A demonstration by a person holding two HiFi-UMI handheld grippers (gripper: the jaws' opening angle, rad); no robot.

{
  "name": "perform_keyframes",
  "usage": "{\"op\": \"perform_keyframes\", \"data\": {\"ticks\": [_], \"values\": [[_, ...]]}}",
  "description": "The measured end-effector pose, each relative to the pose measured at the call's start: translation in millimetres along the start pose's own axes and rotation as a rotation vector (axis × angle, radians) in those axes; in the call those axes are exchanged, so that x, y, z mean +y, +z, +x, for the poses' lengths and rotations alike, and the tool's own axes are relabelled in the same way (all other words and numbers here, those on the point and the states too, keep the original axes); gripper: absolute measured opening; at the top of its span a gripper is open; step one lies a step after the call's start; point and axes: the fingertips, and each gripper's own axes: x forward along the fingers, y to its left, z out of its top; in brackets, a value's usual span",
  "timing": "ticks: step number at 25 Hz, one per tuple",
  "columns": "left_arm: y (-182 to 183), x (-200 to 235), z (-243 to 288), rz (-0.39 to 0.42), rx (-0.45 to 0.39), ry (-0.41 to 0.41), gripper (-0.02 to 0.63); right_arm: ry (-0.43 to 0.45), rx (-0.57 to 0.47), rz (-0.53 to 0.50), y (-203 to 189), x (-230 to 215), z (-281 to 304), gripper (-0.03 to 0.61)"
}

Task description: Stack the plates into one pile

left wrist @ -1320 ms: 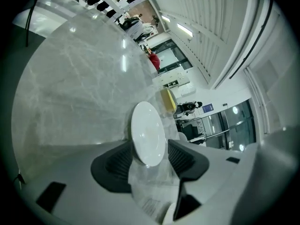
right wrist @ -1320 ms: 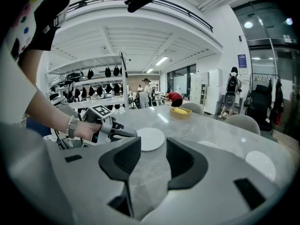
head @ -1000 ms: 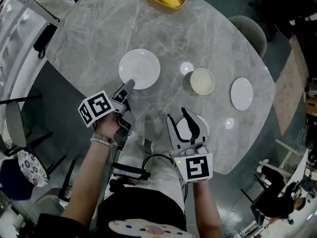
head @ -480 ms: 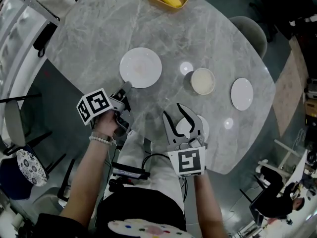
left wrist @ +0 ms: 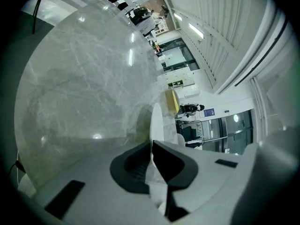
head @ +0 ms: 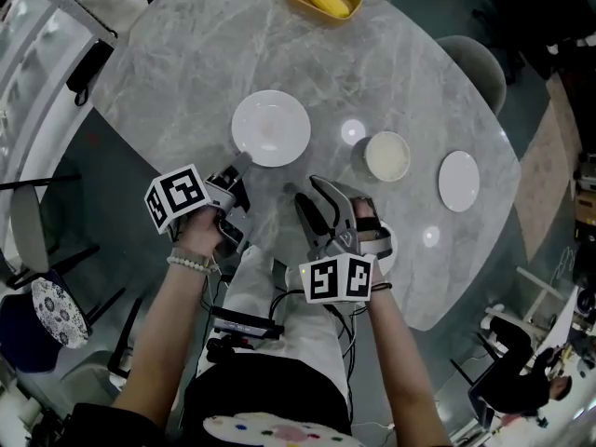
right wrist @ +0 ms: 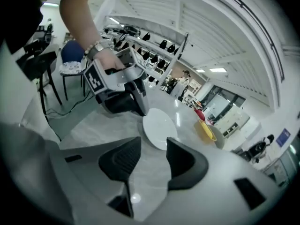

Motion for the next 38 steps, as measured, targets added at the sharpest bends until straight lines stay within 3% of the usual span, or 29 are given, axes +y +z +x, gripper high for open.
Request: {"op": "perform_keyframes", "data": {"ticks": [7, 14, 22, 27, 38], "values": [[1, -5, -1, -0.006, 0.012, -0.025, 0.023, 0.004, 0.064, -0.227, -10, -1, 34, 0.155], [0, -6, -3, -0.034, 0.029, -0.045, 0.023, 0.011, 0.12, -0.383, -26, -4, 65, 0.156], [0, -6, -3, -0.074, 0.043, -0.07, 0.023, 0.018, 0.124, -0.452, -28, -10, 87, 0.121], [2, -7, -3, -0.072, 0.05, -0.078, 0.023, 0.021, 0.122, -0.508, -29, -9, 91, 0.057], [3, -13, -3, -0.009, 0.068, -0.102, 0.023, -0.028, 0.146, -0.638, -27, -11, 89, 0.052]]}}
